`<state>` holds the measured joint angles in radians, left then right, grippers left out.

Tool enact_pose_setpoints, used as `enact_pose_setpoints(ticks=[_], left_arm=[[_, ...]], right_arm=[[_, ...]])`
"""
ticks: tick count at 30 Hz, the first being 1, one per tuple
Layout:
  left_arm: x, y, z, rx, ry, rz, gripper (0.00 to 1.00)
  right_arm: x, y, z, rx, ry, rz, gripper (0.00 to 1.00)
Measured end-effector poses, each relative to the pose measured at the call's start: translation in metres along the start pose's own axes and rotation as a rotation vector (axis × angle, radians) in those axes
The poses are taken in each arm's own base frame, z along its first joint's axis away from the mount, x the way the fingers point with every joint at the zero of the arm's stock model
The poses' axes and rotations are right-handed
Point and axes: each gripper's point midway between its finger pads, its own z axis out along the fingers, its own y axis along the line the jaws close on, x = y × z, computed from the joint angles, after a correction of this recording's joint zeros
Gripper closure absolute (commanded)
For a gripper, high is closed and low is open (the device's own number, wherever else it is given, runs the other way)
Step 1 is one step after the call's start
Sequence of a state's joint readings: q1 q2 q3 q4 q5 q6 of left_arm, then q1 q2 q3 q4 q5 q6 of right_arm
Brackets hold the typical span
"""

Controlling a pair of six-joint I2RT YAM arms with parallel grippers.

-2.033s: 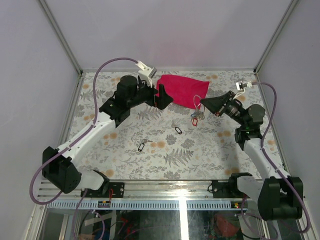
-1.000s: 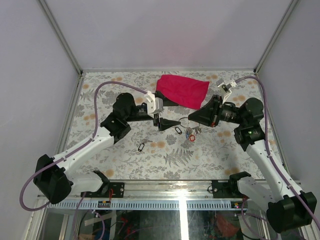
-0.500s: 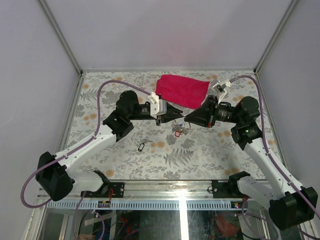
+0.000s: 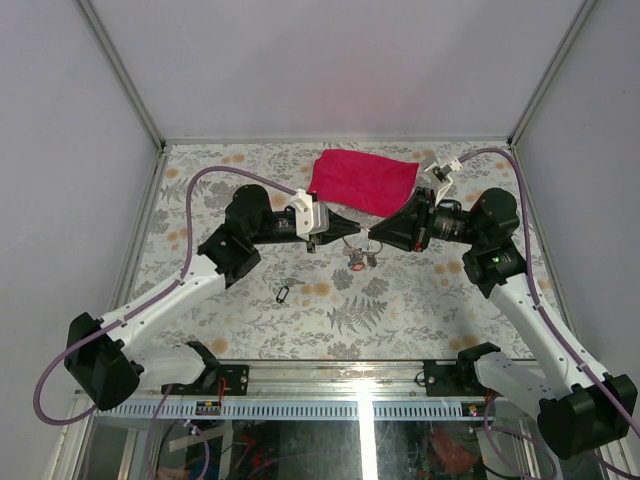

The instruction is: Put the keys on the keyring

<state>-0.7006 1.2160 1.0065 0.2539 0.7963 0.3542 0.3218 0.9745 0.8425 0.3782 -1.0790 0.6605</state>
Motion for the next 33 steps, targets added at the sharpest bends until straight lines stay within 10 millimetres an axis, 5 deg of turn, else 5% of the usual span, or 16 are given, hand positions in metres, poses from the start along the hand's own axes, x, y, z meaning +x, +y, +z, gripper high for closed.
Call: enact_pose_setpoints(ticks=[14,24,29,33], left_arm=[[0.009,0.008,-0.006,-0.071,0.033,0.009,1.00],[0.001,0.012,-0.011,-0.105,0.032,0.043,1.00],[-0.001,0.012,-0.014,-0.115,0.033,0.054,1.00],[-0.002,0.012,-0.016,-0.118,0.032,0.063,1.00]], right_arm=[[0.012,-0.013,-0.006,0.095,0.030,-0.015,0.53],[-0.003,-0.013,-0.022,0.247,-0.032,-0.162,0.41],[-0.008,-0.019,-0.032,0.329,-0.065,-0.257,0.41],[0.007,-0.027,-0.042,0.372,-0.073,-0.338,0.45]])
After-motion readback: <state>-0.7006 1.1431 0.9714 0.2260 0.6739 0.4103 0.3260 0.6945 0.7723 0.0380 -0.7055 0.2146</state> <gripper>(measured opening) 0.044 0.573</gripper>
